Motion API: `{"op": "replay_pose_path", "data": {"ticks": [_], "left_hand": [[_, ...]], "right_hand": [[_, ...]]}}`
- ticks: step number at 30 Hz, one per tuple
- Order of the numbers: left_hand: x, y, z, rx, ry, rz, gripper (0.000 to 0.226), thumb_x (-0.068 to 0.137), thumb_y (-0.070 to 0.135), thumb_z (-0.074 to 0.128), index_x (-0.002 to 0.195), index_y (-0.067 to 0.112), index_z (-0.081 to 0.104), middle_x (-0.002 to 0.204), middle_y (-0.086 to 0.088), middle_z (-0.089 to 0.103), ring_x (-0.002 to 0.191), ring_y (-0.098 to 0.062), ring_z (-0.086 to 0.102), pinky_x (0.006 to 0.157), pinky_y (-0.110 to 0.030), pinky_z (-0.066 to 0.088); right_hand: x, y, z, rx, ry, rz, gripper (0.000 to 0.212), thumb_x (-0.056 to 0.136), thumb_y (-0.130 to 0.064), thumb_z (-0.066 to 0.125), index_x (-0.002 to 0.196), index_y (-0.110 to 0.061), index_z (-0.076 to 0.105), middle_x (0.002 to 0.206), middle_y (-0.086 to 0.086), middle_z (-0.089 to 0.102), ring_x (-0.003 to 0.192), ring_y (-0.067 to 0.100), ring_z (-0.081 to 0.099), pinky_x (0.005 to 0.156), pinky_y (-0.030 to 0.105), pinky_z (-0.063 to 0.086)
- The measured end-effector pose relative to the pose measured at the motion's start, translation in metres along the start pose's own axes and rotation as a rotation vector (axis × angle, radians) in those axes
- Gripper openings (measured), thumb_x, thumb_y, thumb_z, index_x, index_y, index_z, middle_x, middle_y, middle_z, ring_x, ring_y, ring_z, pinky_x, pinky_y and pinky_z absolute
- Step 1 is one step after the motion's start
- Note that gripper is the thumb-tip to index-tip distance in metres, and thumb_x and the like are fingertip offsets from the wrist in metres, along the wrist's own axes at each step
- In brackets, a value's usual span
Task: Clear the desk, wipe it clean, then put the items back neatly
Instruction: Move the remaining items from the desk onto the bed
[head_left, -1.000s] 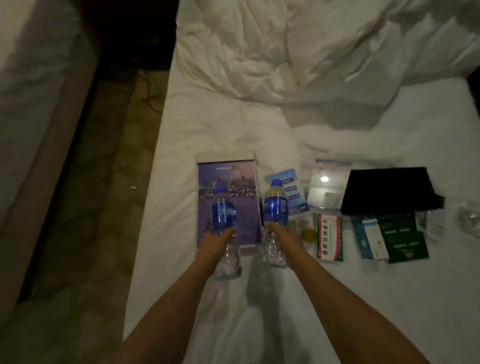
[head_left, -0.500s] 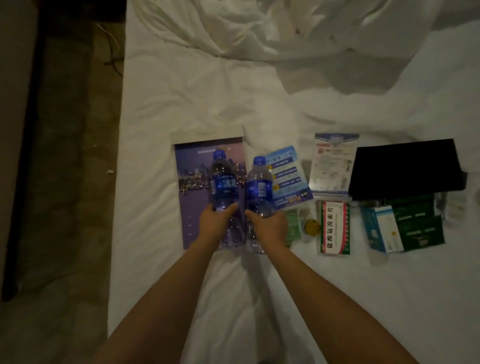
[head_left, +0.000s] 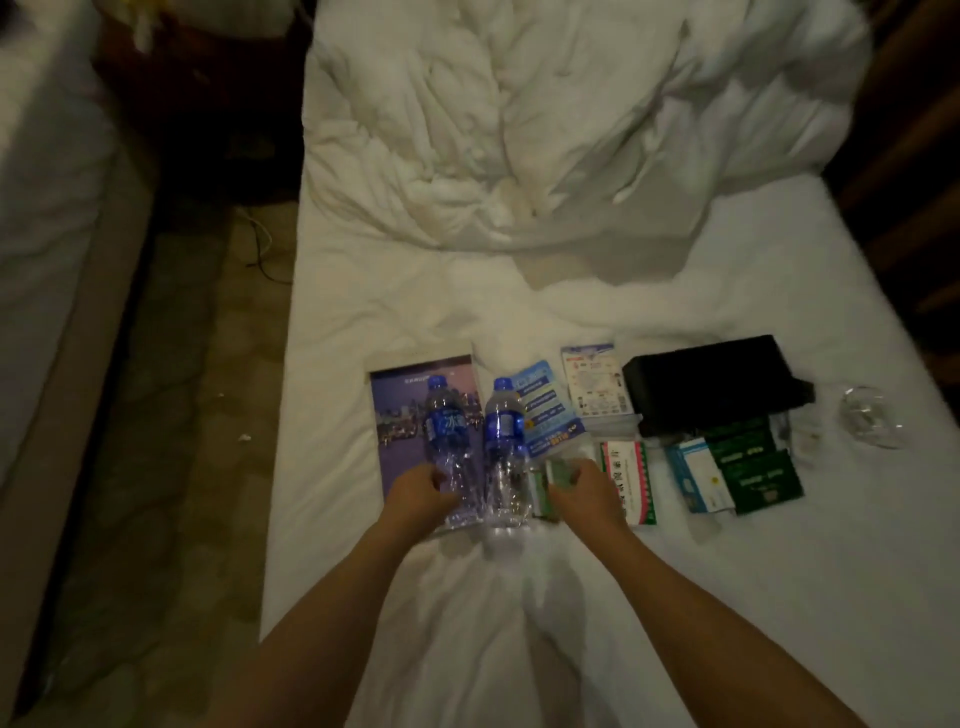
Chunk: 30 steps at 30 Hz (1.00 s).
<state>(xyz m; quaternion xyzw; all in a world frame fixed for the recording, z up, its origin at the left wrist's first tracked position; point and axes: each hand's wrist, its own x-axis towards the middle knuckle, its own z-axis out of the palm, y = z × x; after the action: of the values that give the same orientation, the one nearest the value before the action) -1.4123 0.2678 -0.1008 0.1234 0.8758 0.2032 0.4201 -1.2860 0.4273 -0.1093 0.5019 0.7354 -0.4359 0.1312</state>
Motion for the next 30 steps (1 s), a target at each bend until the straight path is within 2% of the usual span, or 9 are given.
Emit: {"op": "replay_pose_path", "data": {"ticks": [2, 4, 7, 10, 13, 20, 24, 27, 30], "left_hand": [[-0.024, 0.017, -0.011, 0.136, -0.039, 0.105, 0.021, 0.085, 0.020, 0.065, 0.101, 0.007, 0.064, 0.094, -0.008, 0.063, 0.088, -0.022, 0.060, 0.071, -0.025, 0.042], [-0.044, 0.037, -0.015, 0.266, -0.078, 0.228, 0.022, 0.085, 0.019, 0.061, 0.102, 0.005, 0.064, 0.101, -0.010, 0.066, 0.097, -0.025, 0.062, 0.074, -0.028, 0.044], [-0.069, 0.067, -0.009, 0.448, -0.107, 0.391, 0.027, 0.085, 0.019, 0.061, 0.109, 0.007, 0.063, 0.109, -0.009, 0.065, 0.101, -0.024, 0.061, 0.075, -0.025, 0.042], [-0.094, 0.097, 0.017, 0.595, -0.141, 0.550, 0.037, 0.084, 0.029, 0.064, 0.116, 0.011, 0.060, 0.117, -0.005, 0.061, 0.107, -0.024, 0.058, 0.085, -0.028, 0.046], [-0.121, 0.125, 0.048, 0.727, -0.147, 0.680, 0.044, 0.085, 0.033, 0.061, 0.124, 0.013, 0.054, 0.125, -0.006, 0.056, 0.114, -0.024, 0.054, 0.095, -0.031, 0.045], [-0.240, 0.213, 0.164, 0.846, -0.265, 0.966, 0.049, 0.091, 0.035, 0.058, 0.133, 0.014, 0.045, 0.136, -0.005, 0.046, 0.124, -0.021, 0.045, 0.101, -0.029, 0.037], [-0.327, 0.253, 0.255, 0.903, -0.316, 1.116, 0.049, 0.087, 0.033, 0.062, 0.131, 0.014, 0.049, 0.132, -0.007, 0.050, 0.120, -0.021, 0.048, 0.096, -0.027, 0.040], [-0.393, 0.271, 0.327, 0.979, -0.360, 1.200, 0.050, 0.086, 0.033, 0.062, 0.131, 0.013, 0.050, 0.131, -0.007, 0.052, 0.118, -0.021, 0.050, 0.096, -0.029, 0.042], [-0.456, 0.281, 0.404, 1.039, -0.436, 1.309, 0.041, 0.085, 0.032, 0.063, 0.120, 0.012, 0.058, 0.120, -0.007, 0.059, 0.108, -0.022, 0.056, 0.085, -0.028, 0.046]], "right_hand": [[-0.030, -0.005, -0.022, -0.059, 0.007, -0.038, 0.016, 0.088, -0.017, 0.062, 0.094, -0.011, 0.048, 0.083, 0.000, 0.052, 0.082, 0.018, 0.052, 0.060, 0.023, 0.037], [-0.060, -0.006, -0.041, -0.105, 0.026, -0.067, 0.016, 0.088, -0.019, 0.062, 0.099, -0.012, 0.053, 0.089, 0.003, 0.056, 0.085, 0.020, 0.054, 0.056, 0.022, 0.034], [-0.098, 0.005, -0.064, -0.205, 0.051, -0.088, 0.024, 0.086, -0.022, 0.063, 0.106, -0.013, 0.054, 0.098, 0.004, 0.061, 0.102, 0.026, 0.058, 0.069, 0.023, 0.037], [-0.133, 0.034, -0.088, -0.266, 0.075, -0.062, 0.042, 0.086, -0.025, 0.063, 0.123, -0.011, 0.051, 0.122, 0.008, 0.058, 0.111, 0.024, 0.055, 0.086, 0.028, 0.045], [-0.171, 0.070, -0.113, -0.296, 0.120, -0.010, 0.038, 0.088, -0.025, 0.061, 0.120, -0.008, 0.050, 0.123, 0.011, 0.054, 0.112, 0.024, 0.053, 0.087, 0.028, 0.042], [-0.285, 0.211, -0.192, -0.185, 0.320, 0.168, 0.039, 0.088, -0.028, 0.061, 0.118, -0.006, 0.049, 0.123, 0.012, 0.053, 0.112, 0.024, 0.051, 0.087, 0.028, 0.041], [-0.354, 0.309, -0.225, -0.092, 0.421, 0.266, 0.032, 0.089, -0.028, 0.059, 0.113, -0.010, 0.050, 0.126, 0.012, 0.052, 0.112, 0.025, 0.052, 0.090, 0.027, 0.043], [-0.414, 0.380, -0.246, -0.065, 0.500, 0.309, 0.042, 0.093, -0.027, 0.055, 0.131, -0.010, 0.049, 0.136, 0.012, 0.049, 0.122, 0.027, 0.048, 0.101, 0.030, 0.037], [-0.476, 0.454, -0.263, -0.097, 0.542, 0.410, 0.044, 0.092, -0.029, 0.056, 0.130, -0.007, 0.048, 0.133, 0.013, 0.052, 0.122, 0.030, 0.049, 0.097, 0.035, 0.041]]}}
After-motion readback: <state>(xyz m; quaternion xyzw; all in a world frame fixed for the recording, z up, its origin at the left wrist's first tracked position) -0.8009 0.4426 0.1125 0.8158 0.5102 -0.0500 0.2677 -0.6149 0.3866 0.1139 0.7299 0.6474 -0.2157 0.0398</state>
